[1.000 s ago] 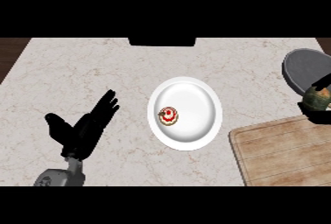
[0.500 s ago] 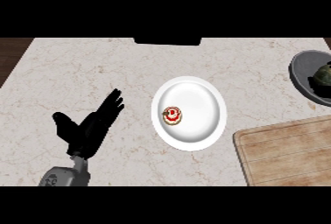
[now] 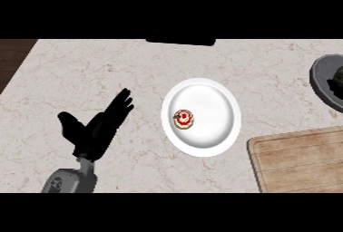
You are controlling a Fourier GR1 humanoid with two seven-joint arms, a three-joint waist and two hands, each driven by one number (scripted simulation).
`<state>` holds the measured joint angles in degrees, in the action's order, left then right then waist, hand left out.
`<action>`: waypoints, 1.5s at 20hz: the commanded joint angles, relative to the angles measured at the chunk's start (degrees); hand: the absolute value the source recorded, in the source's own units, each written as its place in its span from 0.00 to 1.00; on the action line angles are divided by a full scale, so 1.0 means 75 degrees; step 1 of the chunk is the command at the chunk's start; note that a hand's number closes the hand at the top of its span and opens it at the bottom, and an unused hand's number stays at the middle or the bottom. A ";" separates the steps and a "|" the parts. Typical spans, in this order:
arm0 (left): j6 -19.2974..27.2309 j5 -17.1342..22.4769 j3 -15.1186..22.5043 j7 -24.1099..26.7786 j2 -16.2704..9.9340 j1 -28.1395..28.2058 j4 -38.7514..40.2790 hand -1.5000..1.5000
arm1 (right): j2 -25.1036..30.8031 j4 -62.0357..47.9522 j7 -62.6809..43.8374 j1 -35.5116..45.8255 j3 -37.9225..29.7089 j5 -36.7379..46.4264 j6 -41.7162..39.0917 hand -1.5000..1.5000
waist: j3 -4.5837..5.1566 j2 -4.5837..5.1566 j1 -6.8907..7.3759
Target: Pick the squash from the cutting board and place it in the pan
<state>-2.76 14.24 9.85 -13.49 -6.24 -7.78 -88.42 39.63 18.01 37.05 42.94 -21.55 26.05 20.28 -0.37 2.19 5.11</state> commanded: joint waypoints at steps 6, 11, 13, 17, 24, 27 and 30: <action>-0.0016 -0.0100 0.0230 0.0085 0.0218 -0.0091 0.0043 0.50 | 0.0225 -0.1203 -0.0537 0.0353 0.0449 0.0622 -0.0702 0.00 | -0.0034 0.0086 0.0134; 0.0131 -0.0139 0.0174 0.0074 0.0247 0.0027 -0.0007 0.50 | -0.0028 -0.1164 0.0252 0.0595 -0.0438 -0.0356 -0.1569 0.00 | -0.0057 0.0034 0.0059; 0.0058 -0.0075 -0.0012 -0.0005 0.0045 -0.0006 0.0029 0.50 | -0.0027 -0.1186 0.0554 0.0574 -0.0857 -0.0797 -0.1934 0.00 | -0.0058 0.0023 -0.0020; 0.0148 -0.0117 0.0060 -0.0070 0.0114 0.0089 -0.0085 0.50 | 0.0372 -0.1530 0.0230 0.0620 -0.1346 -0.1298 -0.3018 0.00 | -0.0049 0.0017 -0.0018; 0.0064 -0.0144 0.0009 0.0172 0.0083 0.0133 -0.0028 0.50 | 0.1051 -0.1770 0.0440 0.0025 -0.1344 -0.1335 -0.5132 0.00 | -0.0056 0.0047 -0.0144; 0.0163 -0.0127 -0.0079 -0.0013 0.0035 0.0051 -0.0176 0.50 | 0.1331 -0.1680 0.0834 -0.0210 -0.1337 -0.1346 -0.5964 0.00 | -0.0070 0.0016 -0.0181; 0.0167 -0.0158 0.0050 0.0027 0.0165 0.0105 -0.0101 0.50 | 0.1501 -0.1695 0.1061 -0.0439 -0.1333 -0.1357 -0.6705 0.00 | -0.0071 0.0010 -0.0234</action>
<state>-2.23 13.34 9.96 -12.73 -5.59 -6.59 -88.85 49.10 5.34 41.63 42.19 -31.56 16.00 -22.51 -0.82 2.41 3.96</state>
